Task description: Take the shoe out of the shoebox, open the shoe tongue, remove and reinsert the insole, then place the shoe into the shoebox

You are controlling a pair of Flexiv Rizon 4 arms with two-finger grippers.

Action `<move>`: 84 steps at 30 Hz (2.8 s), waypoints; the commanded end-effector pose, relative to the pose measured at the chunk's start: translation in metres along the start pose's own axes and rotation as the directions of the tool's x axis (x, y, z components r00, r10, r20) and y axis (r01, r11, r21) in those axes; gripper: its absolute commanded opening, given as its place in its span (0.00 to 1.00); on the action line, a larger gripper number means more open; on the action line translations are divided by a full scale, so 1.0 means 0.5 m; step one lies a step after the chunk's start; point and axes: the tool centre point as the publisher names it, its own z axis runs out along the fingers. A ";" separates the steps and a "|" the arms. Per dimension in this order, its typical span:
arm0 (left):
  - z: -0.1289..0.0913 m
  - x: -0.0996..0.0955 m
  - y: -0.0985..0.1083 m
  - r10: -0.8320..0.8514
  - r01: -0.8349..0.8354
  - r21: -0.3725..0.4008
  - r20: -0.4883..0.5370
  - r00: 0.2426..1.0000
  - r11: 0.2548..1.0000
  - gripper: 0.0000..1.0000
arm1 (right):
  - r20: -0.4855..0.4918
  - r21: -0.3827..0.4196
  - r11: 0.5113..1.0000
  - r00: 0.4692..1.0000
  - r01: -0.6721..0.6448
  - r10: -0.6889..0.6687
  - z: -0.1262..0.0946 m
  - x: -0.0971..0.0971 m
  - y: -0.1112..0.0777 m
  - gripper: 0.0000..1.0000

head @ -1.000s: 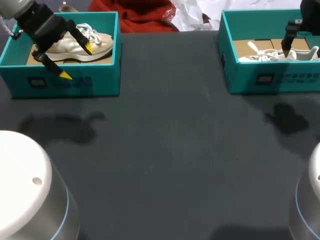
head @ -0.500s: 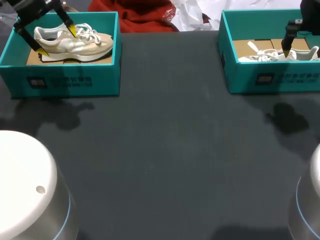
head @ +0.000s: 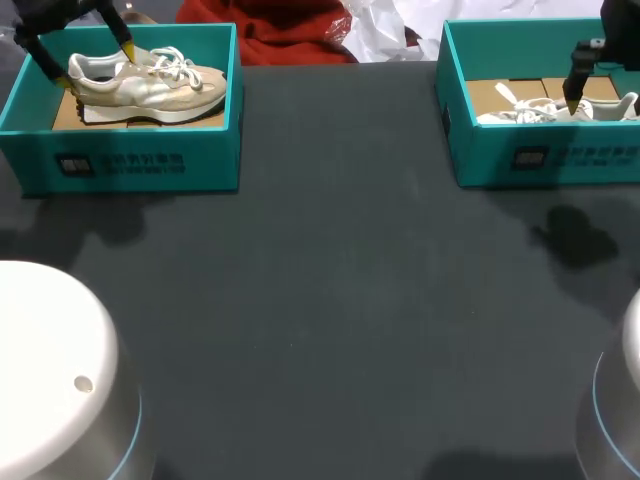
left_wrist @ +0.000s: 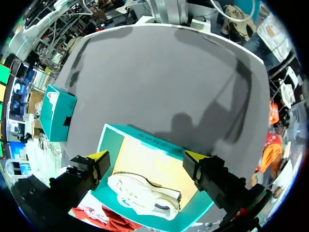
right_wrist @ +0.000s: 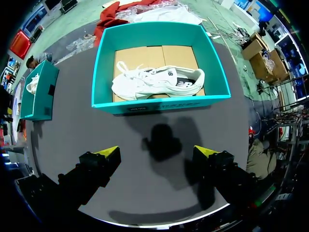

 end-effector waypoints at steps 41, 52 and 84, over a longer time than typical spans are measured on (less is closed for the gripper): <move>0.018 0.056 0.357 0.289 -0.312 -0.089 -0.205 0.935 0.946 1.00 | 0.000 -0.002 1.000 1.000 0.000 0.000 0.000 0.000 -0.002 1.00; 0.080 0.096 0.430 0.321 -0.345 -0.064 -0.243 0.915 0.936 1.00 | 0.000 -0.002 1.000 1.000 0.000 0.000 0.000 0.000 -0.002 1.00; 0.223 0.165 0.520 0.227 -0.258 -0.045 -0.343 0.912 0.965 1.00 | 0.000 -0.002 1.000 1.000 0.000 0.000 0.000 0.000 -0.002 1.00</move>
